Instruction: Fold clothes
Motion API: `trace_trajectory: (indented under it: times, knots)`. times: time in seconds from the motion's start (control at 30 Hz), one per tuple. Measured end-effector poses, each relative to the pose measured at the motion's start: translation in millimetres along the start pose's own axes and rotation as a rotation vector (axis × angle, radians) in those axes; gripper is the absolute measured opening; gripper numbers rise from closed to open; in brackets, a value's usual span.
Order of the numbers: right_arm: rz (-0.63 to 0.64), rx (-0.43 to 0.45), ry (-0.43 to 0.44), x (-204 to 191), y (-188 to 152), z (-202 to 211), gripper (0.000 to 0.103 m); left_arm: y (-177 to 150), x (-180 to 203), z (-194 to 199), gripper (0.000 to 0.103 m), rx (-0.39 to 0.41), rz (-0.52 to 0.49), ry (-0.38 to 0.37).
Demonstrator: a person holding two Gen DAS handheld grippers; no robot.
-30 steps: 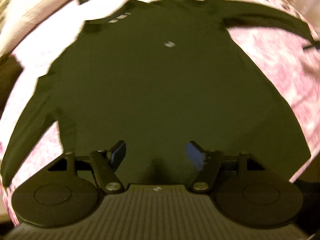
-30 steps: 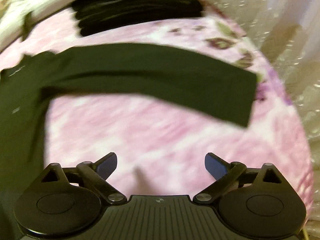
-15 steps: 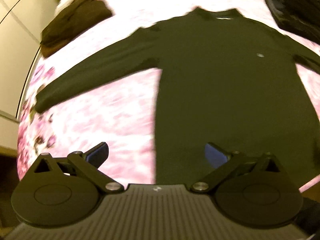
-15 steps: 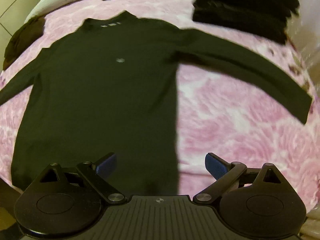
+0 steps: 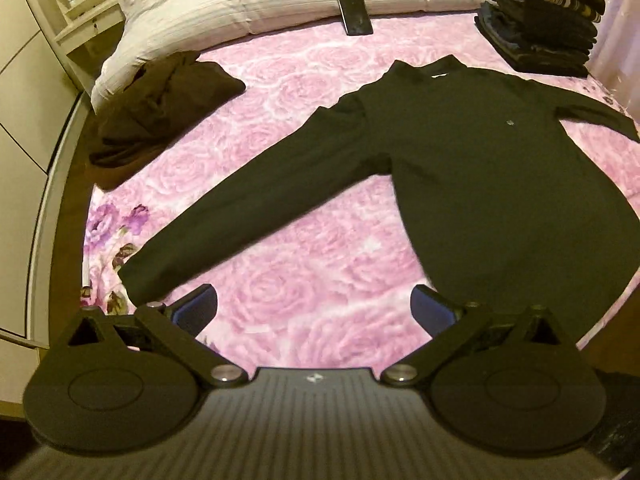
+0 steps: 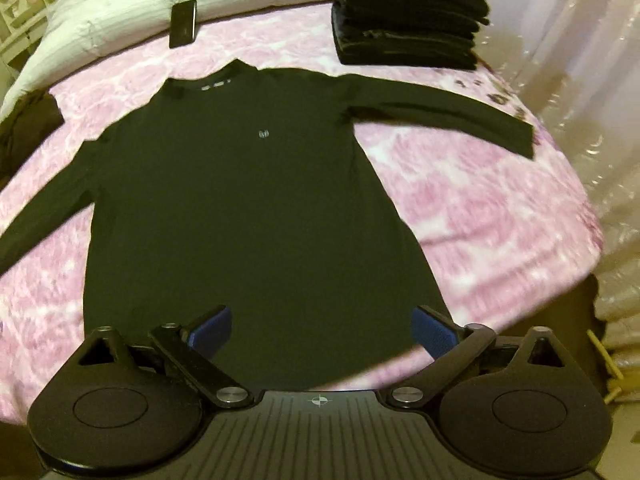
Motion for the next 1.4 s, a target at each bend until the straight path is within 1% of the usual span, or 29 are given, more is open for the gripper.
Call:
trace_trajectory:
  times: [0.1,0.23,0.33,0.43,0.53,0.63,0.77,0.93,1.17,1.4]
  knots:
    - [-0.008,-0.023,-0.003,-8,-13,5,0.103,-2,-6,-2,0.101,-0.003,0.025,-0.024]
    - [-0.019,-0.055,-0.008,-18,-29,11,0.103,-2,1,-2,0.101,-0.015,0.052,-0.056]
    - [-0.024,-0.076,-0.01,-27,-41,15,0.103,0,15,-2,0.101,-0.026,0.033,-0.085]
    - [-0.011,-0.08,0.001,-38,-42,14,0.103,5,28,-6,0.101,-0.045,-0.003,-0.1]
    - [0.001,-0.08,0.017,-46,-40,13,0.103,9,37,-5,0.101,-0.038,-0.046,-0.108]
    - [-0.007,-0.068,0.015,-50,-36,15,0.103,13,39,-7,0.101,-0.051,-0.052,-0.114]
    - [-0.012,-0.056,0.019,-54,-33,17,0.103,18,40,-7,0.101,-0.042,-0.077,-0.112]
    - [-0.003,-0.056,0.023,-58,-31,15,0.103,22,38,-10,0.101,-0.042,-0.071,-0.116]
    - [-0.001,-0.082,0.041,-66,-35,7,0.103,18,36,-14,0.101,-0.062,-0.067,-0.103]
    - [0.009,-0.103,0.047,-65,-36,1,0.103,16,35,-14,0.101,-0.073,-0.057,-0.094]
Point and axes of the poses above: each gripper's, at about its wrist camera, not at the fingertips, and z roughly against the way its jaws point, x to its right, y to its top, the point moved 1 cm from there along -z, roughly the way its jaws point, and after that the axes turned 3 degrees about z, right-handed, at the moved point
